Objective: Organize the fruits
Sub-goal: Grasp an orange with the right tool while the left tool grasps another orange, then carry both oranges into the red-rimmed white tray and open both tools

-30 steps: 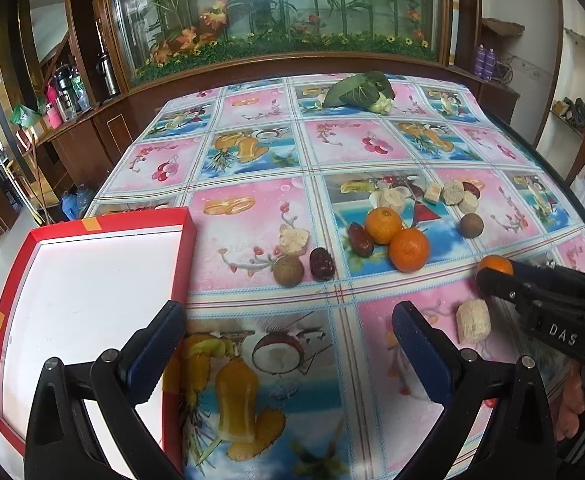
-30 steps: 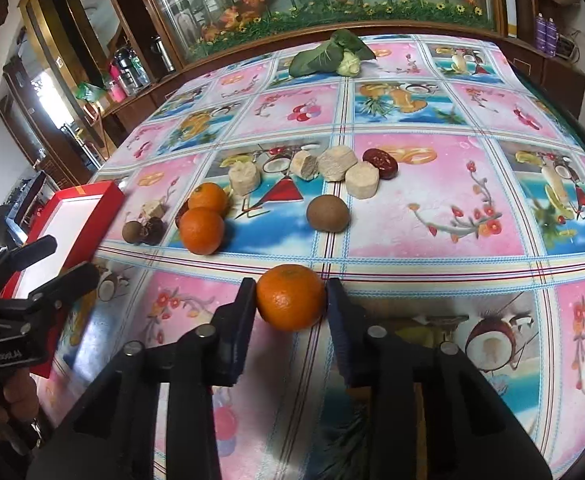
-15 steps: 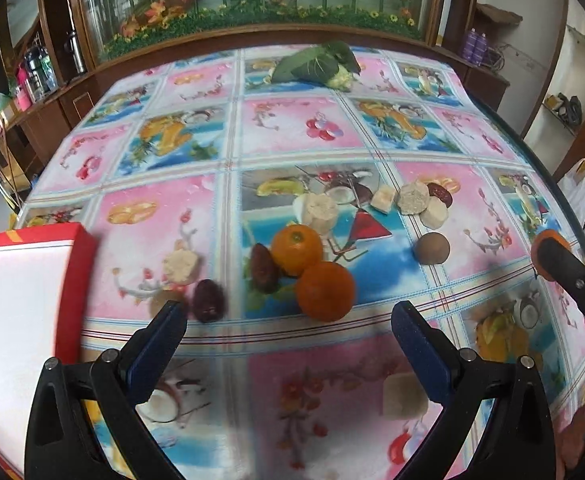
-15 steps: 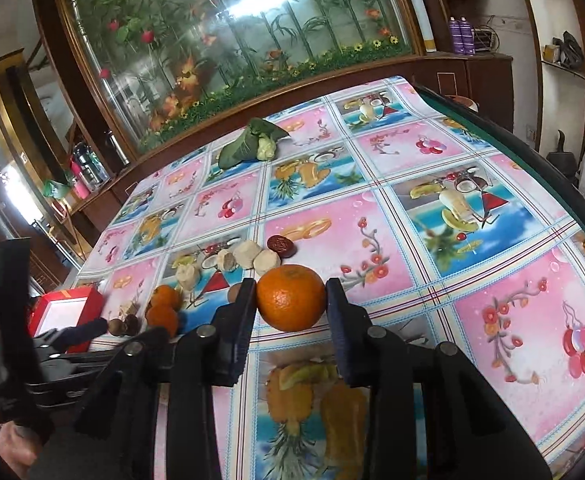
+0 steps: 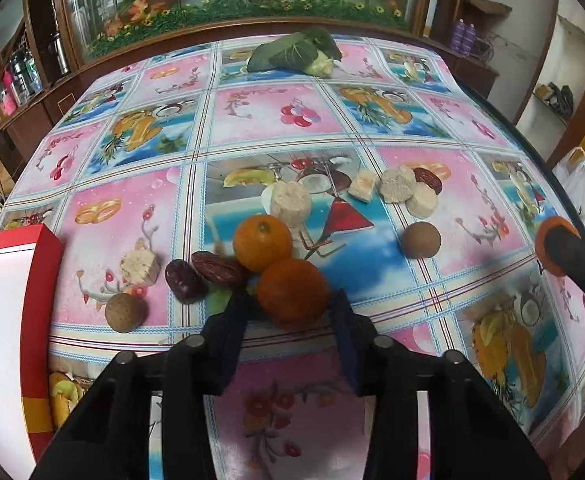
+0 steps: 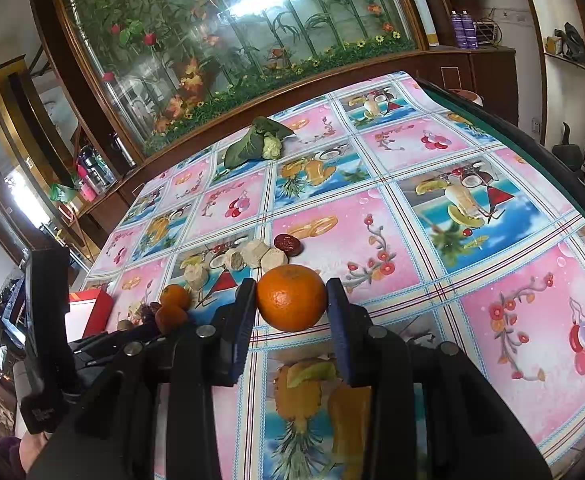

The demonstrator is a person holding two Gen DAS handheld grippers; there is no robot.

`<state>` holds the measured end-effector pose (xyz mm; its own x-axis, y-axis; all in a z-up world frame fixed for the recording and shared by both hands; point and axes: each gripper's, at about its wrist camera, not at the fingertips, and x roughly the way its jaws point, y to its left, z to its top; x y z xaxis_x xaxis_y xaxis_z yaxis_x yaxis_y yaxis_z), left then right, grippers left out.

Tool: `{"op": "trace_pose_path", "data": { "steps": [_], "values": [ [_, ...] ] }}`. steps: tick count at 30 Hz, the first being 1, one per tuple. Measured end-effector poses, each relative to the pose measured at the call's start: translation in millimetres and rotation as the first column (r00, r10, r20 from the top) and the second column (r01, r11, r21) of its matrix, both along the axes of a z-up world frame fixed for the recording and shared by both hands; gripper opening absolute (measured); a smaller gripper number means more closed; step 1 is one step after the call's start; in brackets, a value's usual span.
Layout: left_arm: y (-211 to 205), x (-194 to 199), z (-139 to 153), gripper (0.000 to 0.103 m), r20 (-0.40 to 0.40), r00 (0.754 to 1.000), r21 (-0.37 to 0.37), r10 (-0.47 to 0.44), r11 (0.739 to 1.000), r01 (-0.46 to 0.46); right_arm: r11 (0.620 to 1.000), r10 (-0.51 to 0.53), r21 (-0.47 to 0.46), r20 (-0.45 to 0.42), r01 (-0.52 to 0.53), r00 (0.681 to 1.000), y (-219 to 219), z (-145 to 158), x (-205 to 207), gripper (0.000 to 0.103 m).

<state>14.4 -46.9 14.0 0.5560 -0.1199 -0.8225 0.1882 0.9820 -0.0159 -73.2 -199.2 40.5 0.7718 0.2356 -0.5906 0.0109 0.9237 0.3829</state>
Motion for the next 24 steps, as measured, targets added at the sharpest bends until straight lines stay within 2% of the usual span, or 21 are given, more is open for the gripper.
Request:
{"op": "trace_pose_path", "data": {
  "steps": [1, 7, 13, 19, 24],
  "values": [
    [-1, 0, 0, 0.032, 0.004, 1.000, -0.004, -0.011, 1.000, 0.011, 1.000, 0.001, 0.002, 0.000, -0.001, 1.000, 0, 0, 0, 0.038],
    [2, -2, 3, 0.032, 0.009, 1.000, -0.025, -0.027, 0.999, 0.027, 1.000, -0.010, -0.009, 0.002, 0.010, 1.000, -3, 0, 0, 0.038],
    [10, -19, 16, 0.032, 0.050, 0.998, -0.033, -0.024, 0.999, 0.026, 0.999, -0.023, -0.037, 0.026, 0.024, 0.999, -4, 3, 0, 0.038],
    [32, -56, 40, 0.032, 0.126, 0.992, -0.040, -0.006, 0.999, 0.011, 0.998, -0.029, -0.059, 0.035, 0.031, 0.999, -1, 2, 1, 0.037],
    [73, -90, 64, 0.032, 0.201, 0.978, -0.056, 0.052, 0.998, -0.042, 0.991, -0.033, -0.127, 0.055, 0.039, 0.998, 8, 0, 0, 0.037]
  ]
}}
